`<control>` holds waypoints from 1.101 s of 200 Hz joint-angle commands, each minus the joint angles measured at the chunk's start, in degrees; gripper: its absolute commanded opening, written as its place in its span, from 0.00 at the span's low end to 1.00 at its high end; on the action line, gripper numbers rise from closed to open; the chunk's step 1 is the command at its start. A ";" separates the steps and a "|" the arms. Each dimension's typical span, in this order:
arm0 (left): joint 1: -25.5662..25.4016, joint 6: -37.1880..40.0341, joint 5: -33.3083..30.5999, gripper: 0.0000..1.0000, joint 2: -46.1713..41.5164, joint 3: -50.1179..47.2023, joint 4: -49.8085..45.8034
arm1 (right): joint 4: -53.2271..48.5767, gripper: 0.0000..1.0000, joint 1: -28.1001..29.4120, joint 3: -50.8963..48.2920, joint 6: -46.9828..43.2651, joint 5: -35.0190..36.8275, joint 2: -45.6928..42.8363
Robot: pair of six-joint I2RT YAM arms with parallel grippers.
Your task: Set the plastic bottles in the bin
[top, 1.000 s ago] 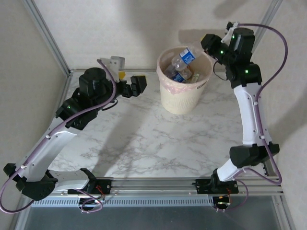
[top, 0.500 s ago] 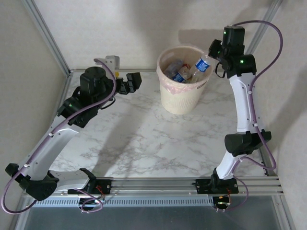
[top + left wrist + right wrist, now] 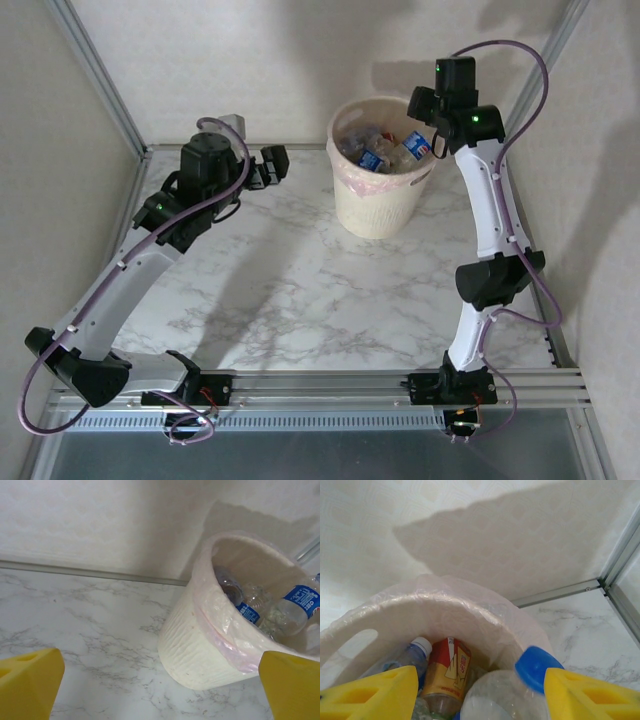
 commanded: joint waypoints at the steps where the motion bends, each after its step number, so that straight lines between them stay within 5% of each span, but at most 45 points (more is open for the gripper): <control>1: 1.07 -1.95 -2.26 1.00 -1.26 0.00 0.11 | -0.19 0.65 0.31 1.04 -0.49 1.04 -0.46; 80: 3.88 -3.36 -0.47 0.97 -2.25 -2.49 0.87 | 1.65 0.57 0.29 -3.96 1.82 0.63 0.54; 139: 5.76 -3.53 1.38 0.96 -3.19 -4.57 0.98 | 3.70 0.74 0.33 -9.20 4.02 0.07 0.71; 220: 7.59 -3.79 1.96 0.94 -3.20 -4.89 1.07 | 7.61 0.70 1.80 -4.36 -0.62 -6.18 6.67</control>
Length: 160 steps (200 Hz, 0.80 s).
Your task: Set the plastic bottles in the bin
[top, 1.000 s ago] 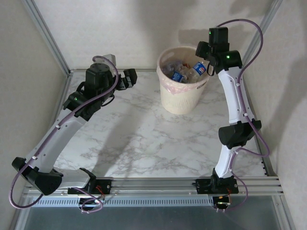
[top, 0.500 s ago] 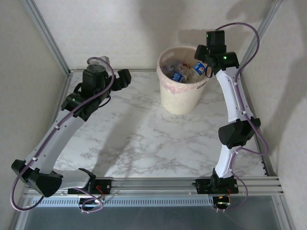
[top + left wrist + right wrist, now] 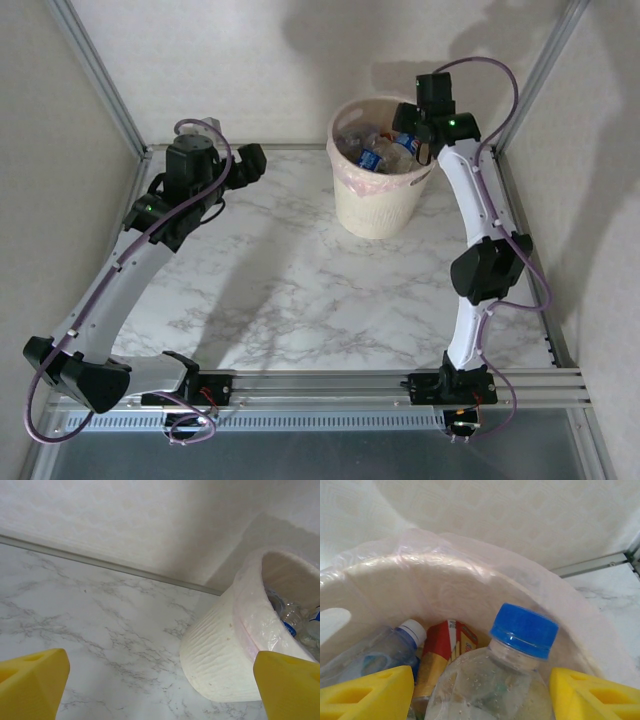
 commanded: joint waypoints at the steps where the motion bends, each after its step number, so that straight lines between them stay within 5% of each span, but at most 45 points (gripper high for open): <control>1: 0.68 -0.63 0.80 0.94 -1.34 -0.78 0.92 | 1.32 0.70 0.77 3.47 -1.94 -3.84 2.87; 57: 1.58 -1.02 1.05 0.94 -1.01 0.57 0.70 | 2.82 0.73 2.23 7.42 -4.06 -4.38 5.65; 111: 1.84 -2.48 -2.45 0.98 -1.82 0.72 0.46 | 3.46 0.79 3.41 6.23 -4.57 1.81 -5.67; 160: 2.29 -4.19 -4.02 1.00 -1.41 0.63 2.06 | 5.11 0.75 3.41 -7.87 -4.09 4.78 -20.71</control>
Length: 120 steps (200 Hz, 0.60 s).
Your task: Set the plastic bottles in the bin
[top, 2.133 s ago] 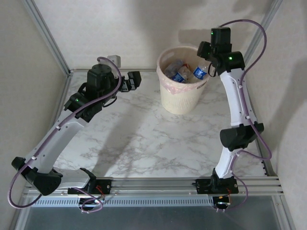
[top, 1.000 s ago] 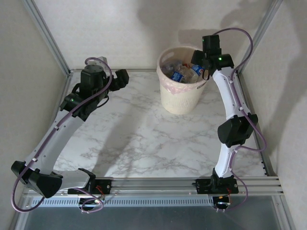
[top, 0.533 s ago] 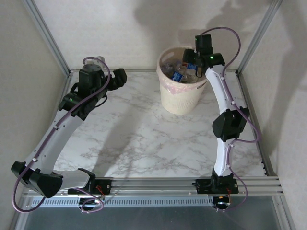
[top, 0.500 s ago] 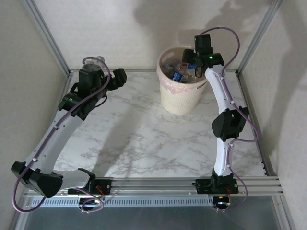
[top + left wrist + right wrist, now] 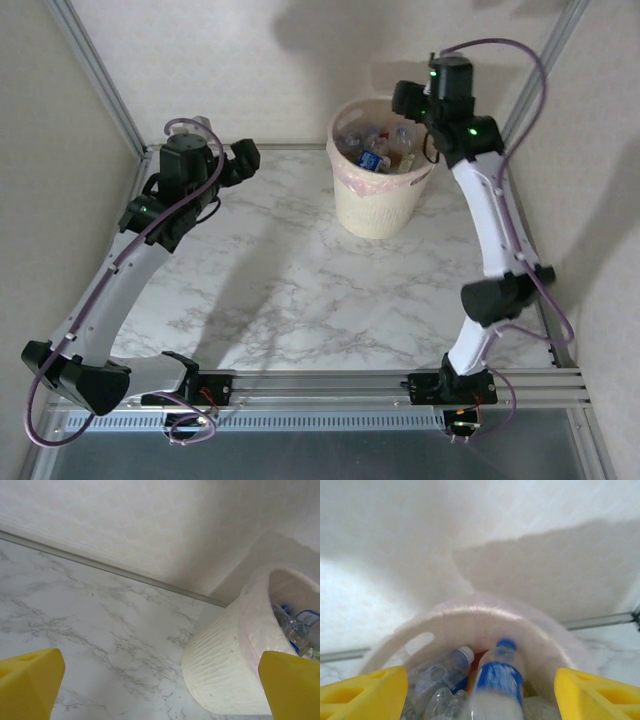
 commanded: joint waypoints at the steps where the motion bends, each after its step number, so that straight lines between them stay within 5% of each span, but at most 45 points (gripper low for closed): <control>1: 0.87 -1.71 -2.38 1.00 -0.63 0.67 2.08 | 1.63 0.74 -0.01 -6.72 0.05 3.30 -7.08; 33: 1.07 -1.91 -8.24 1.00 -2.19 -3.72 6.03 | 9.22 0.69 0.02 -26.50 4.65 4.67 -22.07; 79: 2.72 4.58 -35.63 1.00 -10.82 -26.97 25.11 | 25.04 0.98 -0.05 -67.16 12.83 16.33 -53.96; 98: 4.14 9.13 -41.68 1.00 -10.76 -37.16 34.08 | 25.86 0.99 -0.06 -82.92 25.39 25.78 -69.85; 120: 6.79 10.97 -44.76 1.00 -9.11 -47.64 42.33 | 34.35 0.99 -0.02 -95.13 14.43 22.61 -82.30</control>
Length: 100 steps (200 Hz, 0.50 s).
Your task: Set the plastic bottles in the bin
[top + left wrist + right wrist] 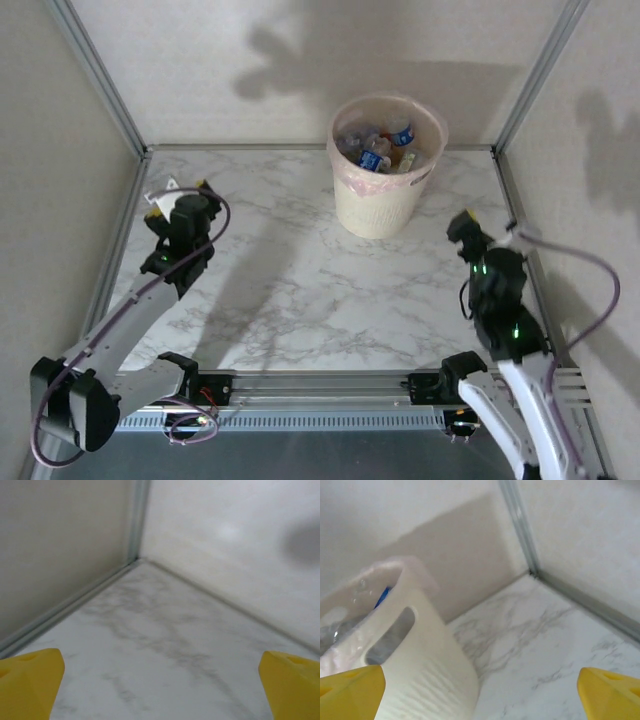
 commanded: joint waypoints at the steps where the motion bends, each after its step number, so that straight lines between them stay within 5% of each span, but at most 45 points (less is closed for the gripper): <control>1: 2.56 5.10 -10.40 1.00 1.57 -8.60 13.02 | 9.72 0.99 0.06 -9.29 -0.45 5.41 -8.43; 25: 5.43 3.38 -13.11 1.00 5.17 -13.87 16.89 | -9.99 0.99 0.07 -8.36 13.22 19.79 3.61; 41: 6.72 6.30 -10.73 1.00 6.53 -18.72 26.44 | -9.64 0.99 0.04 -10.59 12.91 25.30 10.28; 74: 8.71 6.43 -6.09 1.00 12.73 -27.04 44.76 | 17.79 0.99 -2.37 -23.24 2.53 41.43 18.61; 100: 9.74 7.77 -2.88 0.99 16.42 -26.51 49.82 | 46.27 0.99 -10.04 -32.45 -9.56 29.83 25.58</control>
